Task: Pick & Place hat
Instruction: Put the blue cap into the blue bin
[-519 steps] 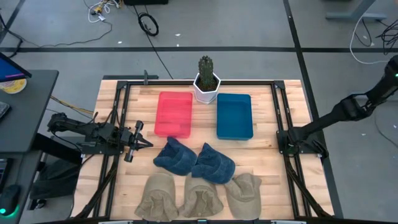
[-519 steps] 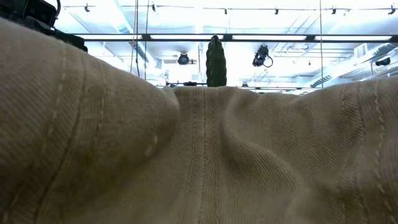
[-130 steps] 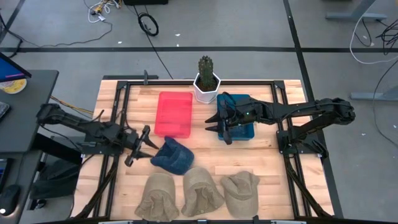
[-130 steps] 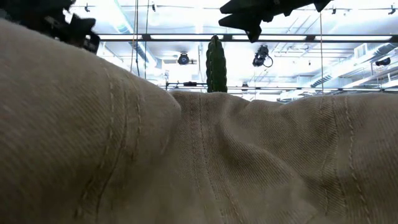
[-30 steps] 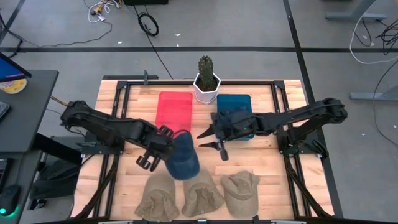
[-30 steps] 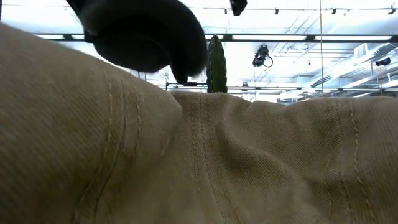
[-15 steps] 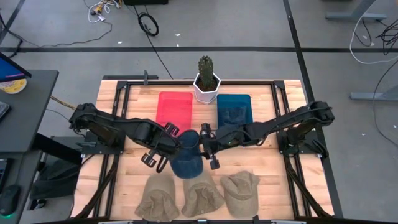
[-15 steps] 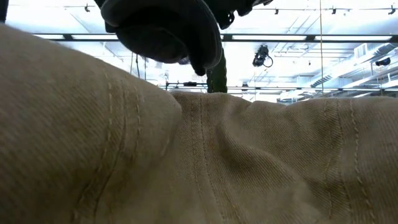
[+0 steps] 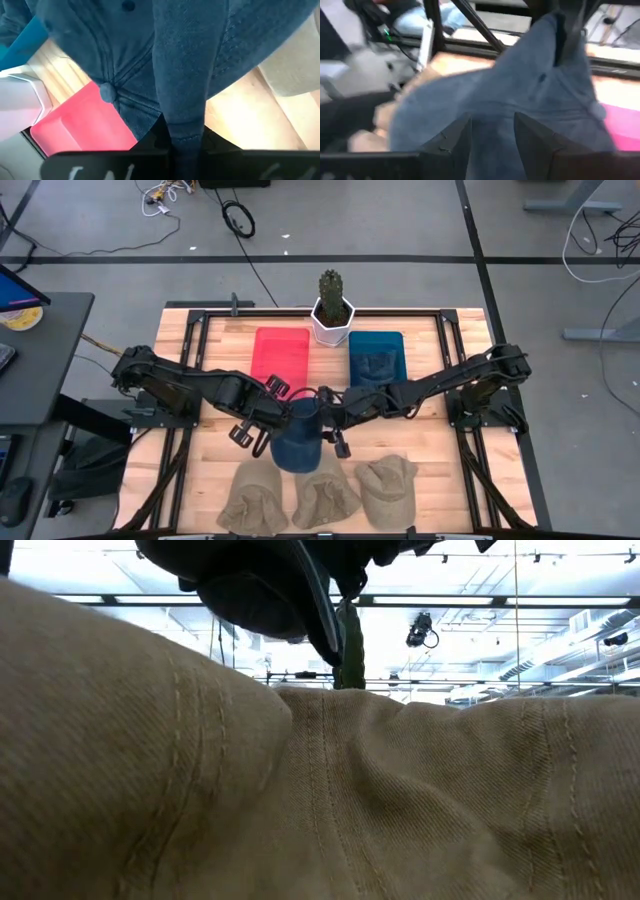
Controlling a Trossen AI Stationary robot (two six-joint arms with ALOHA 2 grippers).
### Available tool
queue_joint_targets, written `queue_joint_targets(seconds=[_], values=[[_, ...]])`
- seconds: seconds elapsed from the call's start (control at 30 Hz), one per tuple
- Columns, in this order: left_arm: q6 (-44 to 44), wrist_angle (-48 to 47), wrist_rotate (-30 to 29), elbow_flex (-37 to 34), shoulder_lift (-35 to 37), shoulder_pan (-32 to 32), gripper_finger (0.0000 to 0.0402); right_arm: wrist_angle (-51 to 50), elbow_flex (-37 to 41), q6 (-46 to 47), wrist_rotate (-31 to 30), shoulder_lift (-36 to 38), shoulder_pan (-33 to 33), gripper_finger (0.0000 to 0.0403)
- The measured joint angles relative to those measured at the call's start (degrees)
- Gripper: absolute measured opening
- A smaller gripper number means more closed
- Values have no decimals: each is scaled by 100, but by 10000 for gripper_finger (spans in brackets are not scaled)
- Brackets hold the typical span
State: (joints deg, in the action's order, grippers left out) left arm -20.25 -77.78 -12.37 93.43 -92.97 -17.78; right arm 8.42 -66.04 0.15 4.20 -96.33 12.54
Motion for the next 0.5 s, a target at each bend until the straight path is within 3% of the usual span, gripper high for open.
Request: queue_joint_targets(seconds=[0.23, 0.4, 0.5], values=[[-7, 81, -200, 0, 0, 63, 17, 12, 4, 198, 70, -136, -10, 153], [-42, 135, -223, 0, 0, 122, 17, 65, 2, 41, -233, -173, 3, 153], [-37, 118, -228, 0, 0, 125, 17, 105, 2, -63, -268, -173, -3, 134]])
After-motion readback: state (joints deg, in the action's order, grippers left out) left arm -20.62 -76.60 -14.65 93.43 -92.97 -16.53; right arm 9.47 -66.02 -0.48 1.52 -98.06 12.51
